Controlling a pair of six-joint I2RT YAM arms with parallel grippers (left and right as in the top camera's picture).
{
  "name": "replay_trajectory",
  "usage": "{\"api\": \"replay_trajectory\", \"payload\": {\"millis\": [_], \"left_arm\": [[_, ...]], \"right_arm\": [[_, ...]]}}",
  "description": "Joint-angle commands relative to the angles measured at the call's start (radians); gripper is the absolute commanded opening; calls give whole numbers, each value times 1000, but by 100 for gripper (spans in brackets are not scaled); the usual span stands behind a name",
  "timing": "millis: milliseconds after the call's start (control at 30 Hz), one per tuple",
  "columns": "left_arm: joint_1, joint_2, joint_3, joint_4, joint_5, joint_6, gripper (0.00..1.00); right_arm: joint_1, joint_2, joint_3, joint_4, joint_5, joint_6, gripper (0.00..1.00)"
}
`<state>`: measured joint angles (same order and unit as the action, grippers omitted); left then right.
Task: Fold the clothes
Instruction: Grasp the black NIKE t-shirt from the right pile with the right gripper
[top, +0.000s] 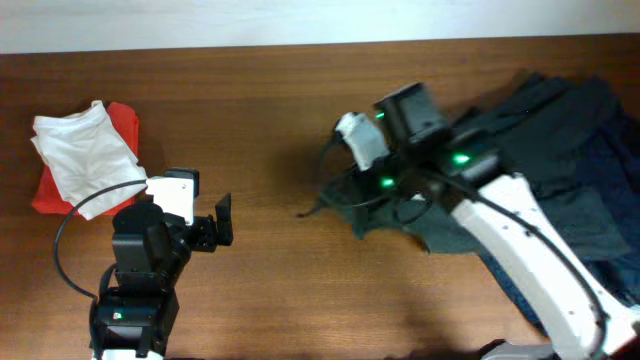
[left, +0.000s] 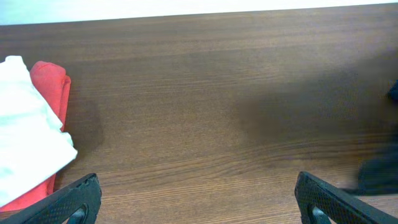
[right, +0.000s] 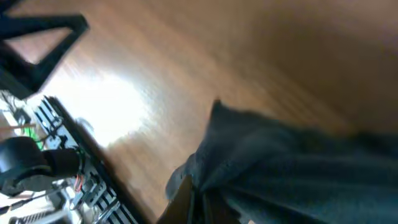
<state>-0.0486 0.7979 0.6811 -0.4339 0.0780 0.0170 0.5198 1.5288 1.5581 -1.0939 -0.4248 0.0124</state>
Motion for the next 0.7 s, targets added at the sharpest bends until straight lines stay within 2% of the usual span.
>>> {"api": "replay_trajectory", "payload": {"millis": [0, 67, 100, 133, 167, 200, 267, 300, 333, 400, 533, 567, 667], "left_arm": [[1, -2, 21, 2, 11, -6, 99], [1, -2, 21, 2, 11, -6, 99], [1, -1, 21, 2, 11, -6, 99], [1, -1, 21, 2, 11, -6, 99], [1, -1, 21, 2, 11, -6, 99], [1, -2, 21, 2, 12, -6, 99], [1, -2, 21, 8, 70, -6, 99], [1, 6, 21, 15, 167, -12, 99], [1, 31, 21, 13, 229, -101, 99], [1, 103, 21, 13, 342, -141, 99], [-69, 428, 21, 19, 520, -238, 99], [-107, 536, 21, 51, 545, -302, 99], [-192, 722, 21, 193, 600, -412, 99]], "right_arm": [[84, 113, 16, 26, 41, 31, 4], [126, 200, 16, 80, 41, 50, 8], [132, 229, 16, 103, 41, 50, 16], [127, 240, 16, 127, 45, 50, 32], [114, 240, 17, 146, 66, 49, 93], [89, 238, 29, 140, 90, 49, 99], [-3, 231, 50, 73, 124, 106, 99], [-82, 215, 53, 9, 204, 180, 99], [-144, 200, 53, -44, 251, 211, 99], [-264, 183, 52, -129, 257, 210, 99], [-520, 183, 52, -273, 257, 210, 99], [-612, 183, 52, -300, 257, 210, 99], [-738, 183, 52, -327, 257, 202, 99]]}}
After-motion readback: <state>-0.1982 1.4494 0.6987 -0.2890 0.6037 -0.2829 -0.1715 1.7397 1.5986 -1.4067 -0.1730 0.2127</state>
